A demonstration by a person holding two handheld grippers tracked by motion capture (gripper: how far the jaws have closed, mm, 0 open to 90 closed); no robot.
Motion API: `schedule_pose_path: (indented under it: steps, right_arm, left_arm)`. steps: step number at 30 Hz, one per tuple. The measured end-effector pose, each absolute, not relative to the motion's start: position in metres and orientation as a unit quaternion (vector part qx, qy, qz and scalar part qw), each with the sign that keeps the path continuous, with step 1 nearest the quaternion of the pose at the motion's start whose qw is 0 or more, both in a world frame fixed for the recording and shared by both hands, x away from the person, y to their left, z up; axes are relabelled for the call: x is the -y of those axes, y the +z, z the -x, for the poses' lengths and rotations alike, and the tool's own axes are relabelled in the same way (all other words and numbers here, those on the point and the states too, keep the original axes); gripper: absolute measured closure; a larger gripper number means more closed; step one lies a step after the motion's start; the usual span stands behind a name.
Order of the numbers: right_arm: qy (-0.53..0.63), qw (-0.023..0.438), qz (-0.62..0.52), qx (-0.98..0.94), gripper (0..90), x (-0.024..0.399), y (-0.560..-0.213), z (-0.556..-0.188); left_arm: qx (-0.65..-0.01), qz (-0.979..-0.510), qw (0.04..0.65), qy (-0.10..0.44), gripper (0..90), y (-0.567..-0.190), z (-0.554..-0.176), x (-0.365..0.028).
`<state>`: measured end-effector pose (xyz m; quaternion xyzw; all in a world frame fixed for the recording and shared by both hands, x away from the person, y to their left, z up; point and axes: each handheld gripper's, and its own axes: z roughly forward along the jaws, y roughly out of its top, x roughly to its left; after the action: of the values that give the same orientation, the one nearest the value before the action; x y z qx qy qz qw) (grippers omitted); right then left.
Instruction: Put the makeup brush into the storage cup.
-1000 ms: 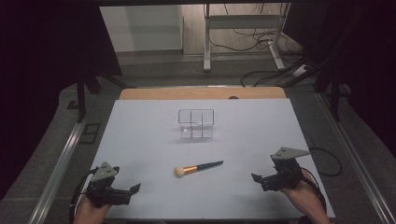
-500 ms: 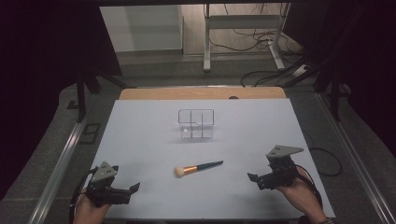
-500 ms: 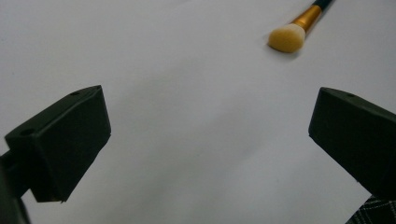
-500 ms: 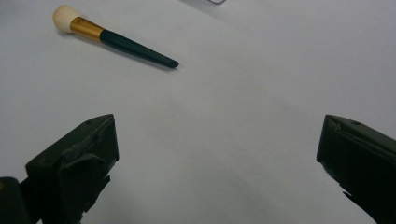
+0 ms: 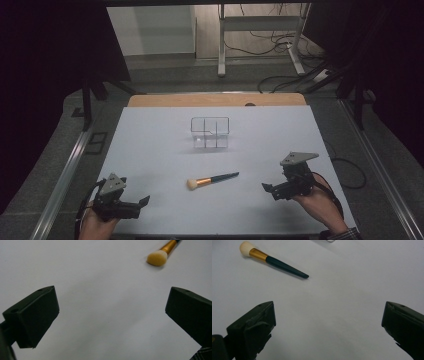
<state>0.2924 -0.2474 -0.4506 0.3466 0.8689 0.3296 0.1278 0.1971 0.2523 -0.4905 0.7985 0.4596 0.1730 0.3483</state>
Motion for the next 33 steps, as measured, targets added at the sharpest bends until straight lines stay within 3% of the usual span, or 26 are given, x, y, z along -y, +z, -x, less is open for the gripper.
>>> schedule_pose_path:
  steps: [14,33]
  right_arm:
    - [0.308,0.108,-0.343,-0.881,0.2,0.236,-0.451,-0.306]
    - [0.258,0.119,-0.305,-0.909,0.0,0.222,-0.453,-0.32]
  left_arm:
    - [-0.46,-0.799,0.343,0.18,0.0,-0.49,-0.197,-0.252]
    - [-0.458,-0.801,0.339,0.183,0.0,-0.49,-0.197,-0.252]
